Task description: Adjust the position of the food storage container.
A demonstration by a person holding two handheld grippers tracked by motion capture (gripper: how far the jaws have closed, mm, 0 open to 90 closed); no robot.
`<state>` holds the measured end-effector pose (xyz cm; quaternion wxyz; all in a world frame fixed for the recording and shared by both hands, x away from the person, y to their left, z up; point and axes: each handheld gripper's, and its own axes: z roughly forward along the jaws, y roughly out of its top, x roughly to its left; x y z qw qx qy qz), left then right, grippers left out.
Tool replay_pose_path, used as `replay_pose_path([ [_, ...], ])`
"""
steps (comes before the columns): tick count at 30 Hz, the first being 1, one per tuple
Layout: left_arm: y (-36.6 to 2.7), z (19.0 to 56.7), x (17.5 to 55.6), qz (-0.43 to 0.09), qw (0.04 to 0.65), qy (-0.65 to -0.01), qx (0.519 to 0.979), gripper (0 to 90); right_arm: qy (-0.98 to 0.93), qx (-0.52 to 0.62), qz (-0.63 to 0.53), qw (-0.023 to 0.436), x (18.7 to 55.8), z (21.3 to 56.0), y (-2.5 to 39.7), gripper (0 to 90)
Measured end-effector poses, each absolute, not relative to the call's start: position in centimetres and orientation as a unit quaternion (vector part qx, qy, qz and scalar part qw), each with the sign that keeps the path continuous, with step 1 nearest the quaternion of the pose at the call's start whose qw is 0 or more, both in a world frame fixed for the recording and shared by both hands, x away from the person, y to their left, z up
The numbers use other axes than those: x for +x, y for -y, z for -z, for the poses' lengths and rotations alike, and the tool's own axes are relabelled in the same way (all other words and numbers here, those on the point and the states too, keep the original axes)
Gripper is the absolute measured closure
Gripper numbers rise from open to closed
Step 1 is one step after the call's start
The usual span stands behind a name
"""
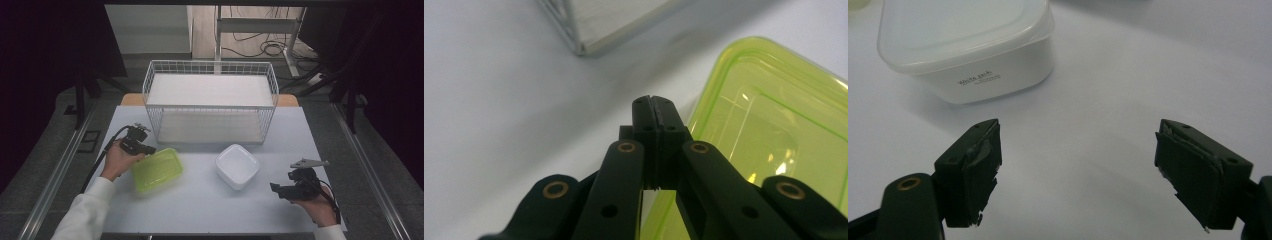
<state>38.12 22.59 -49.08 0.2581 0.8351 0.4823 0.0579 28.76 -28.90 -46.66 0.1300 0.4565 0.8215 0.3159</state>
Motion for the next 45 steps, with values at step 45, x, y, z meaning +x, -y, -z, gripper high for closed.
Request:
replay_pose_path([
  [45,-27.8,46.6,31.1,-0.087,0.300,-0.501,0.807,90.0,-0.818,0.454,-0.325,0.140,28.3,46.0,28.5,18.9],
])
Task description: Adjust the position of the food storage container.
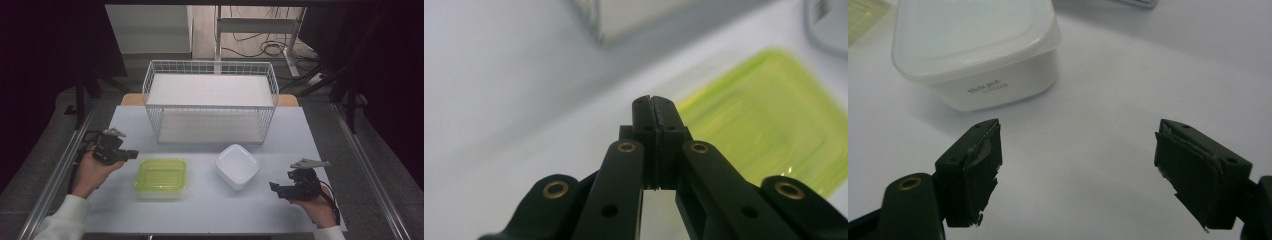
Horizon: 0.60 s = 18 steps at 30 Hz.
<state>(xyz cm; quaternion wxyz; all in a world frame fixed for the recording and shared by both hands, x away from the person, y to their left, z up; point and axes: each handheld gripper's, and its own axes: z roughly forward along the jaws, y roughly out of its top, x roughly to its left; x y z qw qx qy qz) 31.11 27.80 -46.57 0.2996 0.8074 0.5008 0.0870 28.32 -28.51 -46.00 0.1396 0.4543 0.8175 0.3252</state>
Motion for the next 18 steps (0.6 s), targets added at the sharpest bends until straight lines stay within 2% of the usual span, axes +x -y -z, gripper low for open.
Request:
replay_pose_path([
  [7,-28.1,50.3,29.8,-0.061,0.268,-0.508,0.816,90.0,-0.821,0.442,-0.333,0.141,28.1,45.5,27.3,18.9],
  [18,-25.1,51.2,30.0,-0.042,0.280,-0.483,0.829,90.0,-0.824,0.436,-0.333,0.140,27.8,45.2,26.7,18.9],
])
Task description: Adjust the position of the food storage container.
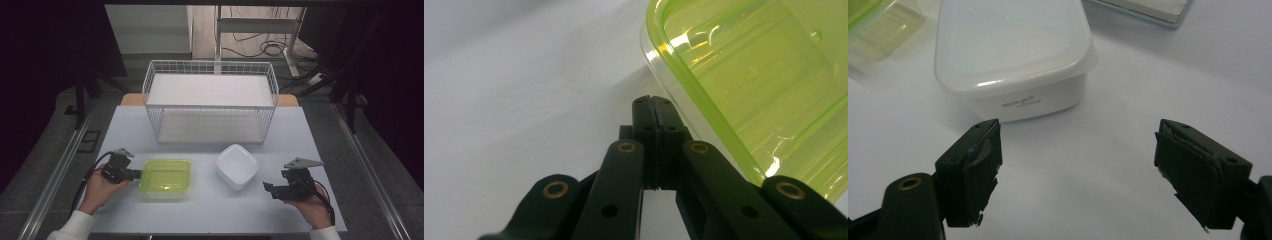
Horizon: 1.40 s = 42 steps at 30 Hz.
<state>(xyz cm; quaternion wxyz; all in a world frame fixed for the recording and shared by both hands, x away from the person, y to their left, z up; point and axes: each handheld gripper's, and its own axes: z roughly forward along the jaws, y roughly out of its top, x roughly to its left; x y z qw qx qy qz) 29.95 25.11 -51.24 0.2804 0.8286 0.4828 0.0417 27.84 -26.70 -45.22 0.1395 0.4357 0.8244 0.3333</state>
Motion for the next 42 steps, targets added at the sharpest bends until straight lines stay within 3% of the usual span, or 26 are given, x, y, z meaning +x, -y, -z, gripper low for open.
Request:
replay_pose_path([
  [19,-22.3,51.6,30.5,-0.018,0.304,-0.473,0.827,90.0,-0.827,0.431,-0.333,0.138,27.9,45.2,26.3,18.9],
  [25,-22.9,51.1,29.9,-0.046,0.307,-0.474,0.824,90.0,-0.818,0.428,-0.351,0.156,27.6,44.8,25.8,20.0],
  [30,-24.0,49.7,28.6,-0.066,0.341,-0.504,0.791,86.3,-0.819,0.412,-0.370,0.150,27.1,44.1,24.1,20.0],
  [31,-23.9,49.3,28.2,-0.068,0.343,-0.506,0.789,80.2,-0.821,0.412,-0.370,0.136,27.2,44.1,23.4,20.0],
  [32,-23.7,48.9,28.0,-0.068,0.339,-0.504,0.791,80.2,-0.821,0.412,-0.370,0.136,27.2,44.1,23.4,20.0],
  [33,-23.5,48.6,27.9,-0.066,0.332,-0.504,0.795,67.0,-0.821,0.417,-0.369,0.123,27.5,44.2,22.9,20.0],
  [34,-23.2,48.2,27.7,-0.063,0.327,-0.506,0.795,67.0,-0.821,0.417,-0.369,0.123,27.5,44.2,22.9,20.0],
  [37,-22.8,46.8,27.6,-0.047,0.321,-0.502,0.802,42.7,-0.818,0.431,-0.367,0.100,28.2,43.9,22.1,19.8],
  [39,-22.7,46.0,27.6,-0.051,0.323,-0.506,0.798,32.1,-0.813,0.438,-0.373,0.089,28.8,43.6,21.2,19.8],
  [42,-23.1,45.0,27.7,-0.057,0.348,-0.523,0.776,28.6,-0.815,0.437,-0.370,0.085,29.1,43.5,20.6,19.9],
])
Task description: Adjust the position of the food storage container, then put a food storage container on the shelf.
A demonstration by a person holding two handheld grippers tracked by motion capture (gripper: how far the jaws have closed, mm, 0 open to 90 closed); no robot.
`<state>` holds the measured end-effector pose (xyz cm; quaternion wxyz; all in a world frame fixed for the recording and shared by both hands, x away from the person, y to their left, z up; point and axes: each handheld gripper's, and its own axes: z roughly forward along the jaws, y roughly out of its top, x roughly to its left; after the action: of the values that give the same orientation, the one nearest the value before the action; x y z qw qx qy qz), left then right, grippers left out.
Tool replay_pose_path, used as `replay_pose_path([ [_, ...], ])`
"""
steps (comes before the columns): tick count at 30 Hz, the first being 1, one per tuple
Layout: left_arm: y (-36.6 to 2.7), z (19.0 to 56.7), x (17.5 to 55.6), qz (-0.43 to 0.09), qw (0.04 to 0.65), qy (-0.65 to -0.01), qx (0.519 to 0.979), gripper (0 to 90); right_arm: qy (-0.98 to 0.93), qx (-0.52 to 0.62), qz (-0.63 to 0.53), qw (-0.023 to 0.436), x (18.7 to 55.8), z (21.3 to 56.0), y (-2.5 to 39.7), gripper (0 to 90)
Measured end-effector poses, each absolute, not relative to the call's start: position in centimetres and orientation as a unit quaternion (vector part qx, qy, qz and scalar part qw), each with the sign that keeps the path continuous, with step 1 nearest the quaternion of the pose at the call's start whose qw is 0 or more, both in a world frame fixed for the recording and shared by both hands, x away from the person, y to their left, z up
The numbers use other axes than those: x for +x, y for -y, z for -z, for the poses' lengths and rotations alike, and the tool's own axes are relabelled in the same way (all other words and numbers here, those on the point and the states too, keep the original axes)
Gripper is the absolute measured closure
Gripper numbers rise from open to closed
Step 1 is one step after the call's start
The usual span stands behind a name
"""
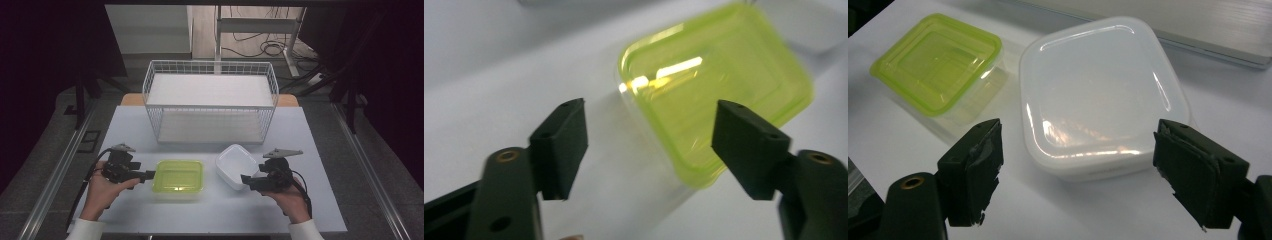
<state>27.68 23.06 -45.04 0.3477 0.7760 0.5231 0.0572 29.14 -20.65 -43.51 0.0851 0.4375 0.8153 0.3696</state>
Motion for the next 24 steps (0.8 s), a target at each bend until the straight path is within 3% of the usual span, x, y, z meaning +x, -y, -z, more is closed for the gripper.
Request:
replay_pose_path([
  [7,-22.8,45.0,27.3,-0.061,0.349,-0.518,0.778,24.5,-0.823,0.424,-0.371,0.073,30.1,43.3,18.1,21.2],
  [24,-23.0,45.1,26.8,-0.030,0.403,-0.520,0.752,24.9,-0.835,0.398,-0.377,0.042,29.9,44.9,14.5,24.5],
])
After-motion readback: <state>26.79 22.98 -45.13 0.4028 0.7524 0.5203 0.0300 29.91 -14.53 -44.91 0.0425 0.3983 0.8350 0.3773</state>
